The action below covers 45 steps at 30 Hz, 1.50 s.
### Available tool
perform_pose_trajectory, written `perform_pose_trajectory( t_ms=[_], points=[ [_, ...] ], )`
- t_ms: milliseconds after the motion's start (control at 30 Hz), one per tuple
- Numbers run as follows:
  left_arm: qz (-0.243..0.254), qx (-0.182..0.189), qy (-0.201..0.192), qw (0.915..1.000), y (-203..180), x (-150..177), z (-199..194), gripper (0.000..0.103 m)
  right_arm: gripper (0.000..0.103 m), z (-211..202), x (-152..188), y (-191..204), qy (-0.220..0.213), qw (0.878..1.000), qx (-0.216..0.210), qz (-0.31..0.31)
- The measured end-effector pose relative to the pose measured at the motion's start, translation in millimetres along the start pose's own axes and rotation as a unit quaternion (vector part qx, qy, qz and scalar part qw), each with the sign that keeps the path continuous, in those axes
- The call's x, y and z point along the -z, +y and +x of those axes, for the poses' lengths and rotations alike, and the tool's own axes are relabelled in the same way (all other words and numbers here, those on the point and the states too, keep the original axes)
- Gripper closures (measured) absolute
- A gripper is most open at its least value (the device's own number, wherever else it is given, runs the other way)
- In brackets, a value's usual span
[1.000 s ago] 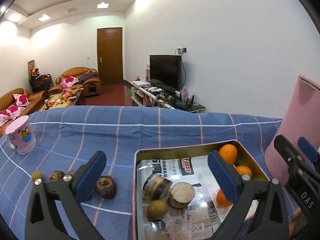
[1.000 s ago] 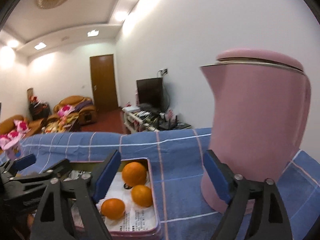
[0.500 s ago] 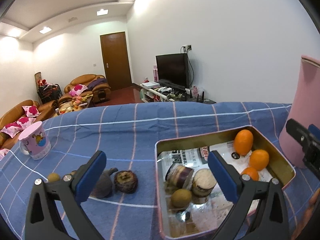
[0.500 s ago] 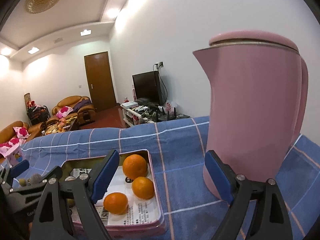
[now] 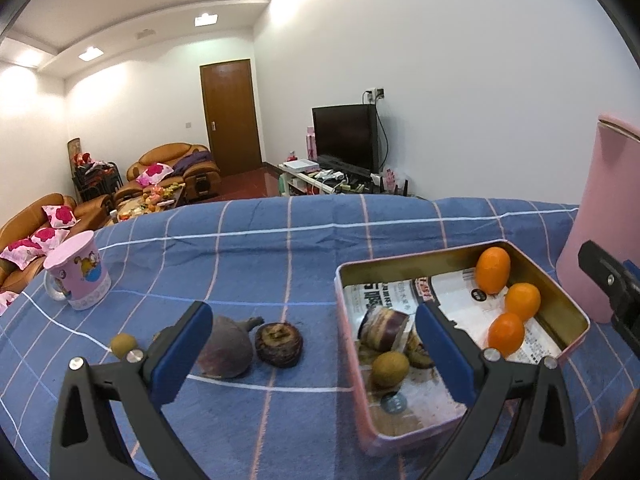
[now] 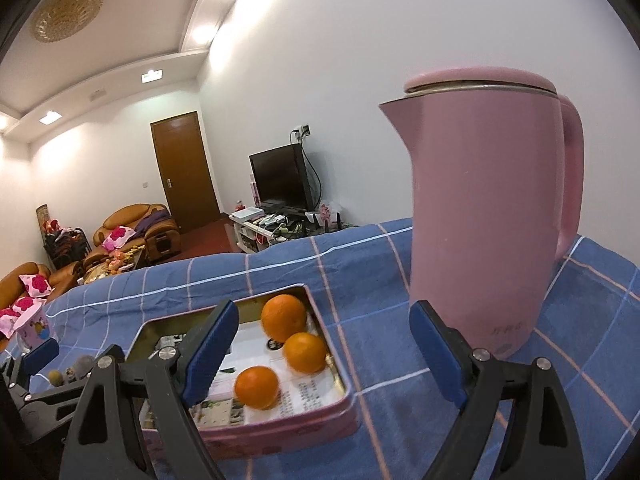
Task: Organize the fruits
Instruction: 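Move both open tools from the tin back to the loose fruits, then grasp a small brown round fruit with the left tool while the right tool grasps a dark brown fruit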
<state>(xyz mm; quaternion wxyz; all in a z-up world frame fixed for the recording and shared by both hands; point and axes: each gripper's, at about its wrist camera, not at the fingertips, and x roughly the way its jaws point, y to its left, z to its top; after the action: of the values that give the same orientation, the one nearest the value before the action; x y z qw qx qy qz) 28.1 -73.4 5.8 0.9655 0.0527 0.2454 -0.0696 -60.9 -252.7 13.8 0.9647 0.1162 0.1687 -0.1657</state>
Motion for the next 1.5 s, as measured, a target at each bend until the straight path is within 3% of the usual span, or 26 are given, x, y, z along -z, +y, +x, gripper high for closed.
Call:
perform_pose_trajectory(
  t_ms=[567,1000,1067,1200,1267,1333,1400,1500],
  points=[
    [0.001,-0.011,0.027,0.9996,64,8,6,0.0,0.015,-10,17,69,0.015,0.999,-0.033,-0.023],
    [-0.012,-0.035,0.1,0.9943,162,18,37,0.0,0.015,-1,34,147,0.049,0.992,-0.085,-0.084],
    [-0.012,-0.025,0.121,0.9923,172,21,45,0.0,0.02,4,37,157,0.06,0.99,-0.094,-0.091],
    [-0.001,-0.022,0.151,0.9883,184,25,57,0.0,0.04,16,42,179,0.092,0.983,-0.117,-0.109],
    [0.004,-0.017,0.159,0.9871,187,26,61,0.0,0.043,20,44,186,0.105,0.979,-0.13,-0.114],
    [0.0,-0.007,0.167,0.986,189,28,66,0.005,0.043,21,48,195,0.113,0.977,-0.142,-0.116],
    [-0.002,0.006,0.181,0.9834,189,30,72,0.021,0.043,23,51,204,0.122,0.974,-0.15,-0.118],
    [-0.009,0.019,0.203,0.9789,191,31,81,0.028,0.043,27,55,216,0.14,0.969,-0.163,-0.122]
  ],
)
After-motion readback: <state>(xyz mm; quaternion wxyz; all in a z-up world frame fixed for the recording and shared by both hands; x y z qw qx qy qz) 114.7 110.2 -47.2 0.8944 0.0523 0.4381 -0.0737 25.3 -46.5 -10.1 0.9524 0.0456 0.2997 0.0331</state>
